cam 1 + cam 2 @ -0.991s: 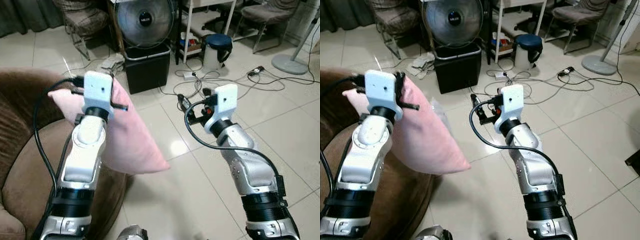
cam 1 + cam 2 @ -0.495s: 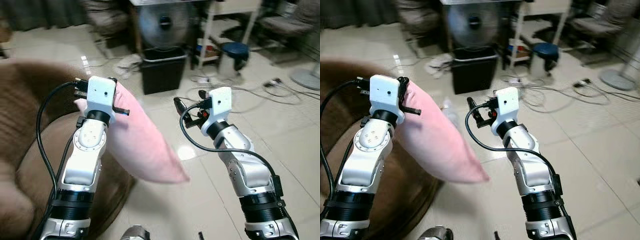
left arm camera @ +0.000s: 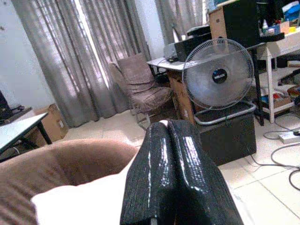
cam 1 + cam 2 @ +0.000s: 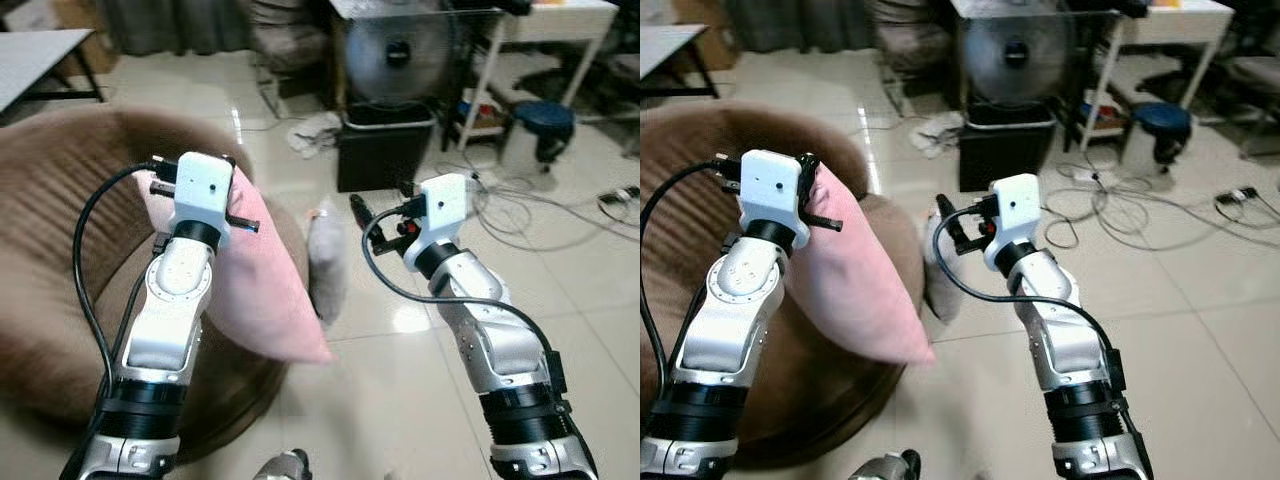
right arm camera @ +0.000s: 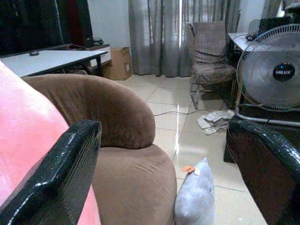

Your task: Move the pillow to the sofa from floor

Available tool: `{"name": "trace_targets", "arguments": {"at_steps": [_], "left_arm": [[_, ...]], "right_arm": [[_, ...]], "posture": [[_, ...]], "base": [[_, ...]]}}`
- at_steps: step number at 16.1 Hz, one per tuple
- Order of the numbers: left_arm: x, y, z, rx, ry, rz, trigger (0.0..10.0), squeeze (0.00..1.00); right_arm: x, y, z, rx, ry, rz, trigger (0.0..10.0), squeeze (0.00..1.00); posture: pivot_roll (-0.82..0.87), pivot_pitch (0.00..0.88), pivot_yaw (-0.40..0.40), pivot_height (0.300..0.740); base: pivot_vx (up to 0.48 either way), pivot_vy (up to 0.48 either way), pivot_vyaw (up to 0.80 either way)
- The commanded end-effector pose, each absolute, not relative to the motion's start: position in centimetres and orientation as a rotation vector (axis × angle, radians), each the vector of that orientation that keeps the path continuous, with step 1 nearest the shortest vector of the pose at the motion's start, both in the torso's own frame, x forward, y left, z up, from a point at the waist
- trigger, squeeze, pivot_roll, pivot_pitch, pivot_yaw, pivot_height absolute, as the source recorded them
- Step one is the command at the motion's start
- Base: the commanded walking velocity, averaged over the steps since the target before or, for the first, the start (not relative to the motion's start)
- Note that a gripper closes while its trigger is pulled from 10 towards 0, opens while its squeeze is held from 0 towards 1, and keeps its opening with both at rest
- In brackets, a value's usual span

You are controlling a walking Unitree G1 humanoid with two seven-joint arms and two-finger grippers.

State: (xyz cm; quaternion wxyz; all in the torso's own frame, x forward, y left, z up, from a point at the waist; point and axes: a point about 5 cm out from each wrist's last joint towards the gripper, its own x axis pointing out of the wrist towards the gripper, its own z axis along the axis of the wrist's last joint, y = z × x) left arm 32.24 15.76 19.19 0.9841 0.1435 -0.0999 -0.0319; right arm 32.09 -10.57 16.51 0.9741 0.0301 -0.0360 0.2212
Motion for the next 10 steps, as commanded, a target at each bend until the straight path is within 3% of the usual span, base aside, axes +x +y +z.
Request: {"name": "trace_targets", "arguments": {"at_steps": [1,10], "left_arm": [[32.40,15.58,20.39,0.300,-0.251,-0.072,10.0,0.00],[32.63,15.01,20.93,0.297,-0.284,-0.116,10.0,0.00]], "right_arm": [[32.11,-10.55,16.57,0.076,-0.081,0.440,10.0,0.00],[31.96,-11.24,16.25,0.085,-0.074,0.409,10.0,0.00]], "posture": [[0.05,0.000,0.041,0.740],[0.03,0.000,0.065,0.740]], "base": [[0.000,0.000,0.80],[0.027,0.000,0.80]]}}
